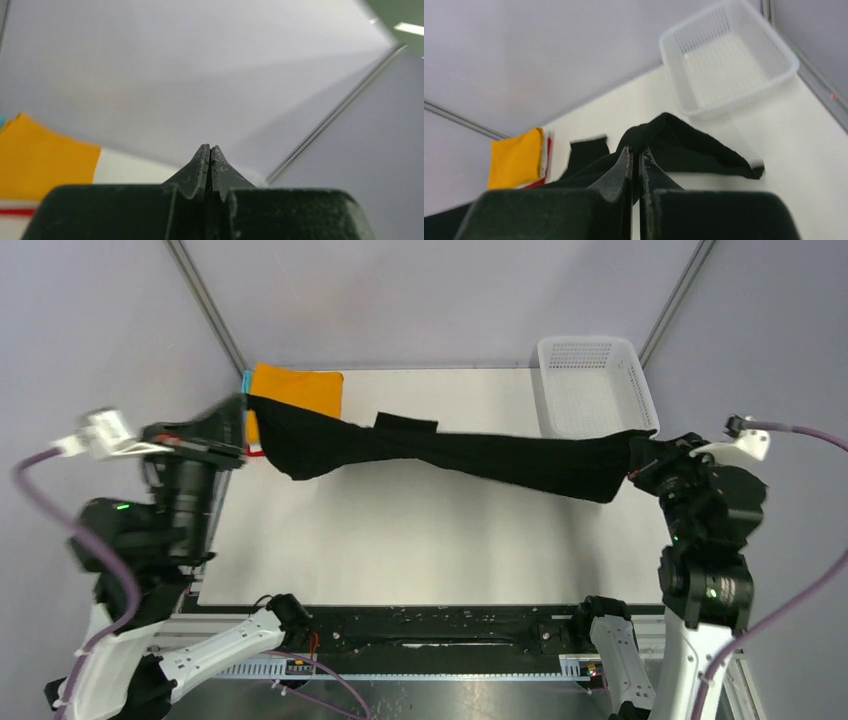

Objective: Fold and stack the t-shirts
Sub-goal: Flatten out the tshirt

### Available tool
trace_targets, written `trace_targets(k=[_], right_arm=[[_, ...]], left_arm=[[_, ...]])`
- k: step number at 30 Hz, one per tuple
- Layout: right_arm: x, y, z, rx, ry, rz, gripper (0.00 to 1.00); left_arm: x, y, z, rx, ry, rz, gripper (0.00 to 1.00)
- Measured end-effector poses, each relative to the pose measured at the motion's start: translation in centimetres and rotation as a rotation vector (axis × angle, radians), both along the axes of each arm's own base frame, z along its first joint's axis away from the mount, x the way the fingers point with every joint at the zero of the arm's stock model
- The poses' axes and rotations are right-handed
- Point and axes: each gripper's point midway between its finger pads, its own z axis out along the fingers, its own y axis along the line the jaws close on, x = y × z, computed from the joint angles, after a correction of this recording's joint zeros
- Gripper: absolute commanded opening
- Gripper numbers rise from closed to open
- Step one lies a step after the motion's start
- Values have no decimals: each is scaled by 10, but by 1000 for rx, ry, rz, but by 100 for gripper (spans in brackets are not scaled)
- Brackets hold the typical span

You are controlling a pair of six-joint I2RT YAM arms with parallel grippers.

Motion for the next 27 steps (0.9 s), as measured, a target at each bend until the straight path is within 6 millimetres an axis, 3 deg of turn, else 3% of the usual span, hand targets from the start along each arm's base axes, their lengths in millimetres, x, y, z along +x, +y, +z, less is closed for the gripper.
trace_targets(k=[7,12,16,21,24,27], right_arm=[[-74,8,98,-99,-241,-6,0],[-126,11,136,-151,-382,-37,0],[-154,12,155,-181,-455,-56,0],[-166,13,165,-200,-488,-63,0],[-162,12,168,-203,-480,-64,0],[-139,7,159,-195,-424,-68,0]], left_arm=[[-73,32,132,-15,-314,-146,0],[-118,39,189,19,-479,-255,0],[-139,43,208,54,-551,-293,0],[-143,48,218,87,-577,-251,0],[-126,45,221,105,-558,-192,0],[-87,37,213,143,-491,-72,0]])
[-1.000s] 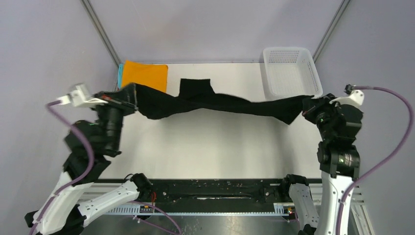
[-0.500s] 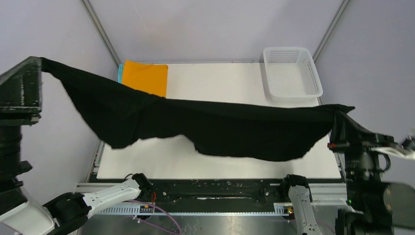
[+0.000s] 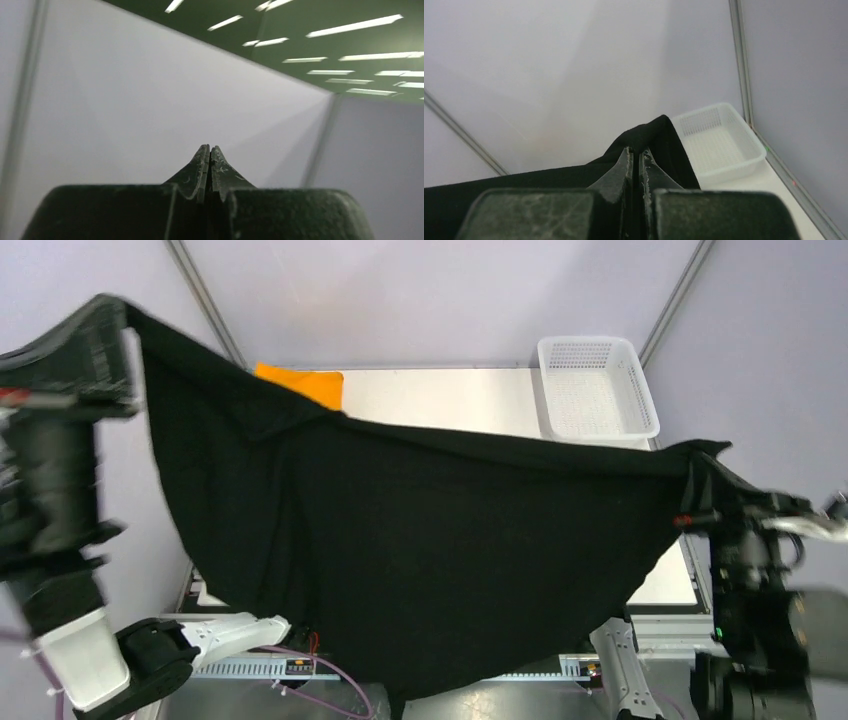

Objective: Fold and stack the t-shirts
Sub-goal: Flatten out the tshirt

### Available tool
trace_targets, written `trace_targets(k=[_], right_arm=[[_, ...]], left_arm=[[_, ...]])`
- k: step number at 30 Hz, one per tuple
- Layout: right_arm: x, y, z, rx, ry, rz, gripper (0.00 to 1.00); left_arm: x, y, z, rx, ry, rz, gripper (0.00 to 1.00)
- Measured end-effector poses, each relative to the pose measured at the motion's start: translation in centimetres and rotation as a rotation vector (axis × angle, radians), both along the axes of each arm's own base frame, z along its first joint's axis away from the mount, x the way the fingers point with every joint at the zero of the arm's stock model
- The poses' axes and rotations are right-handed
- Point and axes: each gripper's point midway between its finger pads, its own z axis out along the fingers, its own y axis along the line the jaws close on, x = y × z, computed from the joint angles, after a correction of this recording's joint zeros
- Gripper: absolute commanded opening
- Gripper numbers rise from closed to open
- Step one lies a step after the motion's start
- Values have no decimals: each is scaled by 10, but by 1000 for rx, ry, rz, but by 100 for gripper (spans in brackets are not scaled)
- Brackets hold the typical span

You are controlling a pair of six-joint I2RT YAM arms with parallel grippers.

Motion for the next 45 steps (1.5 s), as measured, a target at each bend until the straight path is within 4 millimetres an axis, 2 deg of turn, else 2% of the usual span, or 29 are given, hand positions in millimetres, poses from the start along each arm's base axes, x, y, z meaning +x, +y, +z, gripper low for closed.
trace_targets(k=[1,4,5,7,8,9,10,11,13,14,15,18,20,22,23,27,29,30,31,33,34,35,36,39,42,45], right_arm=[[10,-2,-5,5,25,-1,0],[70,-13,-47,37,185,-13,0],[89,-17,-63,49,238,-14,0],[138,-24,-113,81,391,-15,0],[163,-27,-147,98,481,-13,0],[181,-29,-176,114,557,-10,0],[197,-30,-203,126,623,-3,0],[214,-31,-238,140,705,10,0],[236,-31,-298,166,844,28,4],[245,-31,-330,181,916,37,7],[251,-31,-355,193,977,40,9],[270,-31,-403,221,1085,55,12],[284,-32,-427,233,1127,57,13],[299,-34,-443,240,1158,55,15],[306,-36,-447,242,1162,54,20],[337,-43,-452,243,1144,38,38],[342,-46,-454,241,1149,19,50],[342,-48,-455,241,1155,8,55],[341,-50,-456,242,1159,-6,58],[339,-55,-457,233,1166,-37,63],[338,-57,-458,229,1169,-47,68],[338,-58,-458,227,1171,-55,71],[337,-59,-458,225,1173,-63,77],[334,-62,-458,219,1179,-81,95],[327,-61,-452,214,1171,-86,98],[323,-57,-440,206,1141,-78,98]], left_arm=[[19,-5,-6,8,31,58,0],[89,-35,-43,75,151,224,0],[118,-46,-62,113,202,279,0],[184,-67,-112,208,318,358,0],[220,-72,-144,251,383,399,0],[254,-74,-178,292,445,437,0],[287,-77,-221,345,518,463,0],[313,-79,-261,394,586,479,0],[364,-81,-365,520,772,490,0],[382,-83,-414,573,861,480,0],[395,-85,-449,612,924,469,0],[420,-92,-537,695,1063,421,0],[428,-97,-571,724,1117,395,0],[442,-105,-591,726,1144,380,0],[452,-110,-595,719,1147,375,0],[486,-123,-590,662,1126,380,0],[498,-125,-585,626,1115,387,3],[503,-126,-582,607,1110,392,12],[507,-127,-580,591,1105,394,31],[513,-128,-578,559,1104,398,46],[515,-128,-577,556,1106,400,59],[516,-128,-577,545,1114,402,80],[518,-128,-575,533,1117,401,97],[517,-128,-571,517,1132,402,99],[512,-127,-570,495,1163,396,99],[494,-128,-574,484,1220,358,99]])
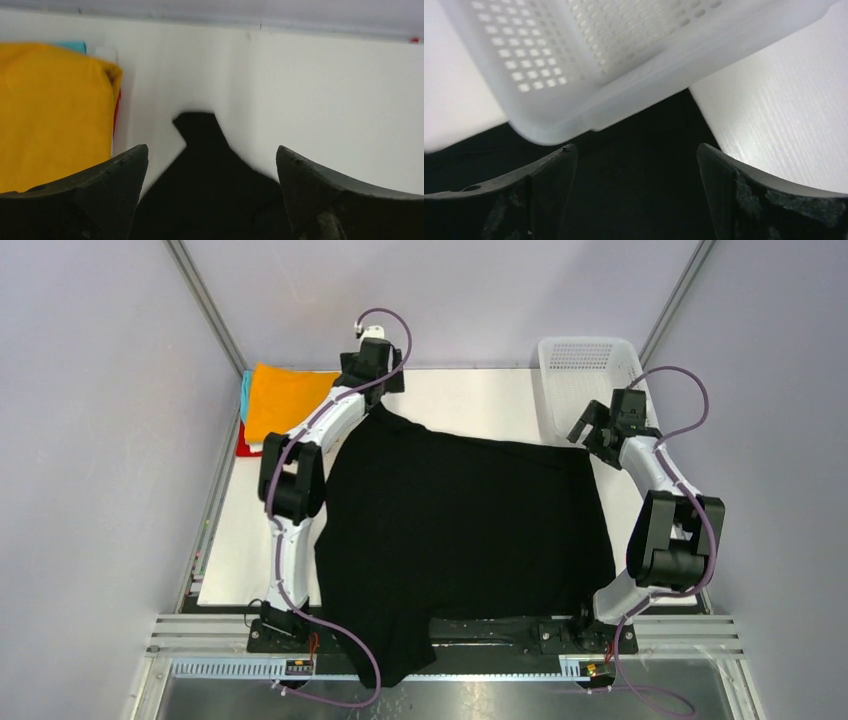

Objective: Fold and stack the t-shirts
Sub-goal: Flatten out the tshirt

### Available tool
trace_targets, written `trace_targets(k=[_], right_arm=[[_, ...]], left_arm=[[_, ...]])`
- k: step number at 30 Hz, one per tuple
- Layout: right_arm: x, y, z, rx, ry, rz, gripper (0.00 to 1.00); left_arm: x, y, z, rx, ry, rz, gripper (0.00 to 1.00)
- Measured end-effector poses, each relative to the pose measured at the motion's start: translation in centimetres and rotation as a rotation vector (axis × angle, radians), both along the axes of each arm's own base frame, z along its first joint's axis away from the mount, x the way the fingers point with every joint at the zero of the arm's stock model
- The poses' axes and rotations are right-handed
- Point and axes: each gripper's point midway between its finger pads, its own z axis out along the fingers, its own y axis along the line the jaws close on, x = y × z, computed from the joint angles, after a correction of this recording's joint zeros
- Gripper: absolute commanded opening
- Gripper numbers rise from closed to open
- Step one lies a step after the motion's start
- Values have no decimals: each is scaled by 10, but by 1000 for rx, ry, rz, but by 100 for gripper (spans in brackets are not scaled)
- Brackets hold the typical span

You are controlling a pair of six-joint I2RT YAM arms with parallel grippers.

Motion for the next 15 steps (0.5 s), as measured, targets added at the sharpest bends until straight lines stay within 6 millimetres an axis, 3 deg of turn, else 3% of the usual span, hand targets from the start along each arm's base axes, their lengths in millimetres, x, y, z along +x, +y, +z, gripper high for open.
trace_targets(k=[5,10,13,15], right_arm=[[-13,31,11,-12,-26,85,99],[-43,91,-3,-13,18,250,99],[-62,117,-17,26,69,304,99],[-74,131,-26,54,102,328,99]], left_arm=[[-64,1,2,-114,95,-18,99],[-144,-2,4,-276,148,-46,99],[-174,-16,-11,-366,215,-84,99],[-188,-27,-32,-412,286,-104,99]])
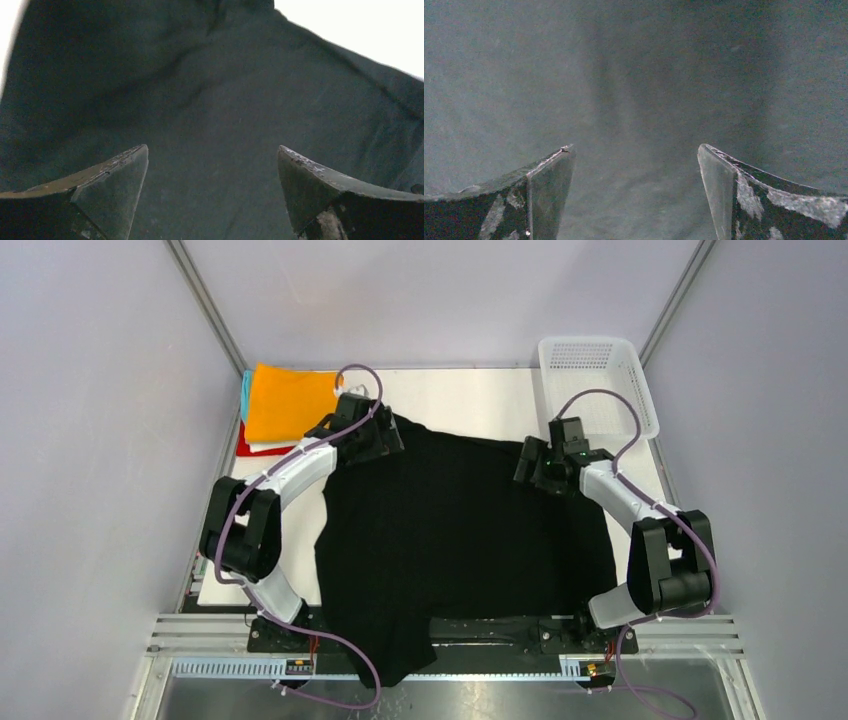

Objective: Fold and stack the t-shirts
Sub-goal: Flatten out the tshirt

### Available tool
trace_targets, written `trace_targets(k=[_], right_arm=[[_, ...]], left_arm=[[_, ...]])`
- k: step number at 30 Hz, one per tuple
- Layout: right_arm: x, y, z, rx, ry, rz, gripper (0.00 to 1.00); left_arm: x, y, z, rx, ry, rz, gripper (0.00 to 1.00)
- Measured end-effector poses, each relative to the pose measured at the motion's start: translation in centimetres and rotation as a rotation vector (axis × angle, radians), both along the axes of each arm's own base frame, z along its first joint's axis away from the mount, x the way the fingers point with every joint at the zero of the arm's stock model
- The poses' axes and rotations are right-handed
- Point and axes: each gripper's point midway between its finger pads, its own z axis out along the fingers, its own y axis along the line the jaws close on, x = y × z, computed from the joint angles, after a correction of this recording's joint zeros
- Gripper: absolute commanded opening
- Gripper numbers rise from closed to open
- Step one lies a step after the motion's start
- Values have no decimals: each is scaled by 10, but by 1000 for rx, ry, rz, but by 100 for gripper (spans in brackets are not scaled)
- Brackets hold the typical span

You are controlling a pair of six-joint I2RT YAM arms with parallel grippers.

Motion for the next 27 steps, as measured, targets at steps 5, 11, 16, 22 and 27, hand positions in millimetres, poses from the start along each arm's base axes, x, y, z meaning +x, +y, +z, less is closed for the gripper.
trace_targets(k=[5,11,16,22,27], right_arm=[[-19,41,-16,38,72,80,100],[-13,56,-55,53,217,62,100],[22,75,-52,95,222,65,99],[63,91,-51,114,215,76,99],[92,99,-50,107,211,86,100]], left_arm=[[-30,-9,-52,-28,163,-23,99],[-24,-5,-85,-29,268,28,99],[10,5,-86,-48,268,97,99],[42,22,-86,-77,275,167,99],[81,37,-84,-121,261,219,99]])
